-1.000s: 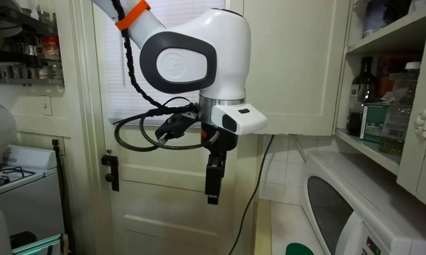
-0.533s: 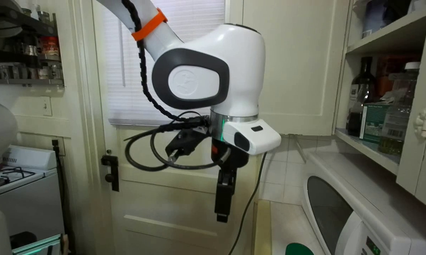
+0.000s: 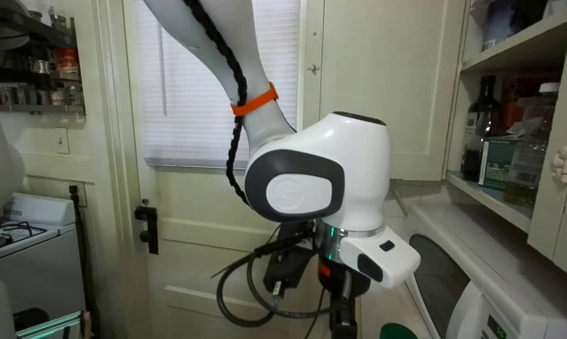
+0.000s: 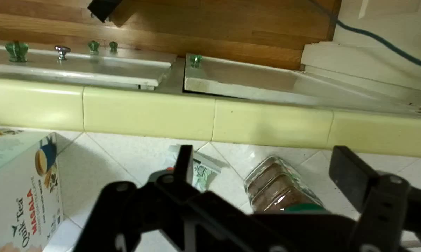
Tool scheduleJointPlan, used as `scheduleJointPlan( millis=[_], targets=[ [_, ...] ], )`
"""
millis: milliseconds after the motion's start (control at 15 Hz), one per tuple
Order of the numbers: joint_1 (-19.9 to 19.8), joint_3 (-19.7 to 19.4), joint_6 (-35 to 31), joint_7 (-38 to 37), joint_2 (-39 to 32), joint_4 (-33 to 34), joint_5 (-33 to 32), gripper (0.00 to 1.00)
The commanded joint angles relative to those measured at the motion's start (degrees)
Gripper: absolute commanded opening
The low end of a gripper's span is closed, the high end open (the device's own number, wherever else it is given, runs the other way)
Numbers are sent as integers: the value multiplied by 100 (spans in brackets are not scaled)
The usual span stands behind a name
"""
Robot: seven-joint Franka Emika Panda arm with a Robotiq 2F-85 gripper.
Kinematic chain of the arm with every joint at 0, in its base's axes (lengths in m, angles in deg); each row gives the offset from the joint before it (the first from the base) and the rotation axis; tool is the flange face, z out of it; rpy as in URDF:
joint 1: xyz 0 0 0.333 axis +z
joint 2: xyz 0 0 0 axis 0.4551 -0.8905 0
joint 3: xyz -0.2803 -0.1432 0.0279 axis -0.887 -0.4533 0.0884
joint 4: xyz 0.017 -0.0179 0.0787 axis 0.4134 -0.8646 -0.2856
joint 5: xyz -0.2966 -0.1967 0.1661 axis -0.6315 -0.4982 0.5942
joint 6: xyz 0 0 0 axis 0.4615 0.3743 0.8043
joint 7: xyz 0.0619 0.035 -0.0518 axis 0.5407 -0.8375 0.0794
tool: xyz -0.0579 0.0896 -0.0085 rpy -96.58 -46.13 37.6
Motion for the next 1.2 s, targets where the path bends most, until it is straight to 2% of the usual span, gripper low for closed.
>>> scheduleJointPlan(
  millis=[0,133,267,333,800,1133],
  targets=[
    [-24,-192,-569,52,-856,430,-536,100],
    [56,-401,-674,-13,-1155,575,-1004,100],
    [-98,-263,-321,449,-1249,662,-789,100],
    [13,-336,-492,180,-1051,502,-800,100],
    [-65,-256,-687,773,-1612,797,-924,100],
    [681,-1101,-1500,272,-2289,1147,-2026,100]
  ],
)
